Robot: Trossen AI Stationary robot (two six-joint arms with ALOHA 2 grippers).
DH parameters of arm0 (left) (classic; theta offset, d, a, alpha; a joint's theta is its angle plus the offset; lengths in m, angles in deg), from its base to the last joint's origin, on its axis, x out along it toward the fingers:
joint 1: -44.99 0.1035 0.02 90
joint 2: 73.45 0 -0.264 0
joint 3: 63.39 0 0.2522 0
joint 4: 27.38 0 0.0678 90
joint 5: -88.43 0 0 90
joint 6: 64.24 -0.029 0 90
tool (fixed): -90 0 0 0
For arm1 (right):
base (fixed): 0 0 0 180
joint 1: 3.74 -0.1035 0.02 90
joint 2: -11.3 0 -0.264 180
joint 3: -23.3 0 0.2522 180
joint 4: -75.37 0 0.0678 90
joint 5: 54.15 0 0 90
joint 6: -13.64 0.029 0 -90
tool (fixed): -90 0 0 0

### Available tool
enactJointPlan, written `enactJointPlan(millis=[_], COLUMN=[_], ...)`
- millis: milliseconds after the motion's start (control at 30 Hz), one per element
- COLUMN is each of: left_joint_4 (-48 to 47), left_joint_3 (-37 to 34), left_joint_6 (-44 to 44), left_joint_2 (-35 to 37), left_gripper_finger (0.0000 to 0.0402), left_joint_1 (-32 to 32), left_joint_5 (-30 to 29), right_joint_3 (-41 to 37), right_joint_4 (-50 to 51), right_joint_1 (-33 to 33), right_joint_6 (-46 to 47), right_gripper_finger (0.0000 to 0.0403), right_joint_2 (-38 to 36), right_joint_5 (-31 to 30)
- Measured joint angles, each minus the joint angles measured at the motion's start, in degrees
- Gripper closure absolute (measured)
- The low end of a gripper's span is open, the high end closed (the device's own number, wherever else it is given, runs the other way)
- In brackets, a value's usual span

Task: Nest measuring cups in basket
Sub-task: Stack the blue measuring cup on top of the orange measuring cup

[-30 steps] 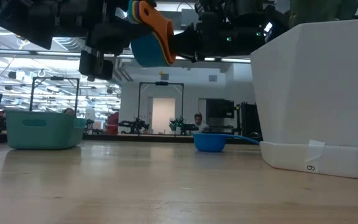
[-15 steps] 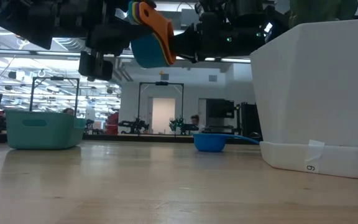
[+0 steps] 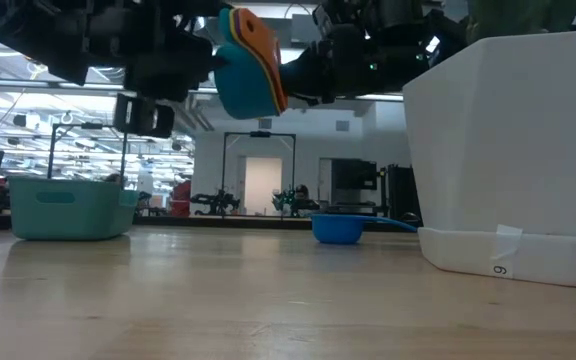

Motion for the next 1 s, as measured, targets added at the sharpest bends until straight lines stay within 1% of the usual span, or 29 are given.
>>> enactJointPlan(millis=[133, 233, 400, 533, 633, 800, 900, 1000], left_joint_4=[-0.82, -1.06, -4.71, -4.88, -5.12, -8.09, -15.39, -25.92], left_joint_3=[-0.09, -0.07, -0.07, -0.07, -0.06, -0.01, 0.04, 0.02], left_joint_6=[-0.01, 0.18, -0.25, -4.47, -9.22, -17.37, -21.29, -26.00], left_joint_2=[-0.07, -0.07, -0.07, -0.07, 0.78, 2.66, 4.64, 7.14], left_gripper_finger=[0.0220, 0.0220, 0.0220, 0.0221, 0.0221, 0.0221, 0.0221, 0.0221], left_joint_1=[-0.16, -0.14, -0.20, 0.17, 1.04, 3.05, 4.06, 5.50], left_joint_5=[5.34, 7.54, 8.83, 8.79, 8.63, 9.62, 11.30, 11.79], right_joint_3=[0.08, 0.13, 0.13, 0.93, 3.78, 11.86, 17.41, 22.18], right_joint_4=[1.12, 2.17, 3.17, 5.21, 11.38, 28.73, 39.67, 47.51], right_joint_1=[0.02, 0.05, 0.74, 2.51, 4.05, 5.69, 6.55, 7.34], right_joint_6=[0.55, 0.62, 1.90, 3.80, 3.61, 2.04, -0.01, -1.04], right_gripper_finger=[0.0333, 0.0334, 0.0334, 0.0335, 0.0335, 0.0335, 0.0335, 0.0335], right_joint_2=[-0.11, -0.11, -0.11, -0.69, -0.94, -0.94, -0.92, -0.39], right_joint_5=[-0.04, -0.24, -0.42, -0.42, 1.41, 2.86, 2.73, 2.69])
